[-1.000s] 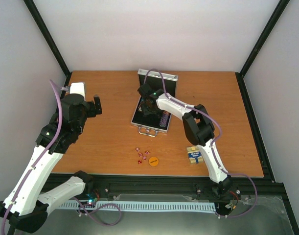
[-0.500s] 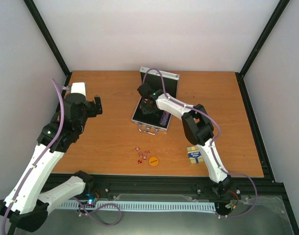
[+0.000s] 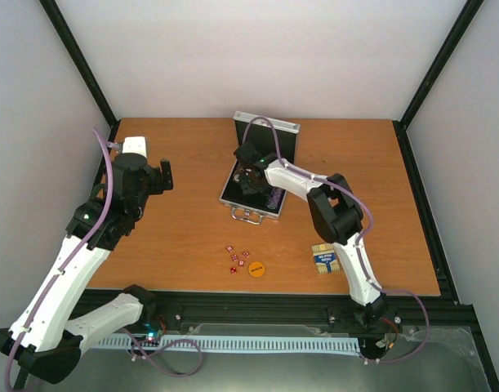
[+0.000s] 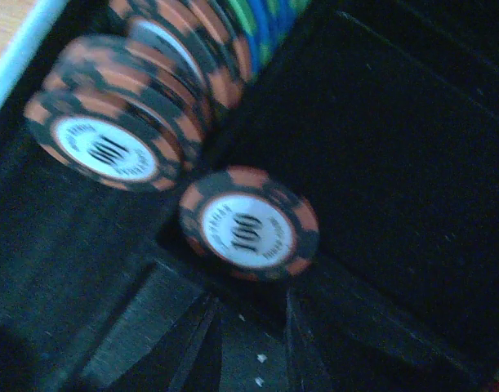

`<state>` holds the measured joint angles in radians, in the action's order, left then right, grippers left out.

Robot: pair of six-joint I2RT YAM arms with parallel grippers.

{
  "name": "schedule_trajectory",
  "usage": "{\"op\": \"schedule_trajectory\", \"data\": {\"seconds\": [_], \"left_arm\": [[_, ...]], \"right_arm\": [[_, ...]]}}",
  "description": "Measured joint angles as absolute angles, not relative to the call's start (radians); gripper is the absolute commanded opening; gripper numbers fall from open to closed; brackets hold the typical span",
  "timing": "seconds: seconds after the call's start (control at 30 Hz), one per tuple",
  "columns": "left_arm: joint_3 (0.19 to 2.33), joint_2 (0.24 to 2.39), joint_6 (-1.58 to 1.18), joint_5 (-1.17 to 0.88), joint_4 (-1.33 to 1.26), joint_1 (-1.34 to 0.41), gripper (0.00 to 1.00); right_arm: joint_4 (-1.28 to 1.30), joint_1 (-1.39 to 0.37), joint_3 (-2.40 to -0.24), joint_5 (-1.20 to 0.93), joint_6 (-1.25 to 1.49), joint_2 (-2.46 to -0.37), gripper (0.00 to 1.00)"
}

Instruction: Pack up texas hold em set

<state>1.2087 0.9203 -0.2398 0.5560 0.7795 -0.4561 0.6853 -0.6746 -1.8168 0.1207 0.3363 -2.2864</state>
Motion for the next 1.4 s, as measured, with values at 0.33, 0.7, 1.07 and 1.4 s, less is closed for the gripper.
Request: {"op": "schedule_trajectory", "data": {"seconds": [0.33,0.7,1.07,1.4], "left_arm": [[1.209,0.923,-0.24,0.556,0.779,-0.456,1.0],[1.194,0.953,-0.231,0.565,0.744,-0.456,1.0],[1.137,0.952,-0.203,0.6,0.664,-0.456,1.0],[1.11,0.977,-0.192,0.6,0.635,-0.456,1.0]], "right_arm": [[0.672,-0.657,-1.705,0.126,0.308,-2.212,0.6],[0.725,-0.657,-1.775,0.144,0.275,-2.144,0.9],[0.791,-0.655,-2.025,0.145,0.308,-2.315,0.81],[0.83,-0.645,-2.077,0.146,0.331,-2.401,0.81]]}}
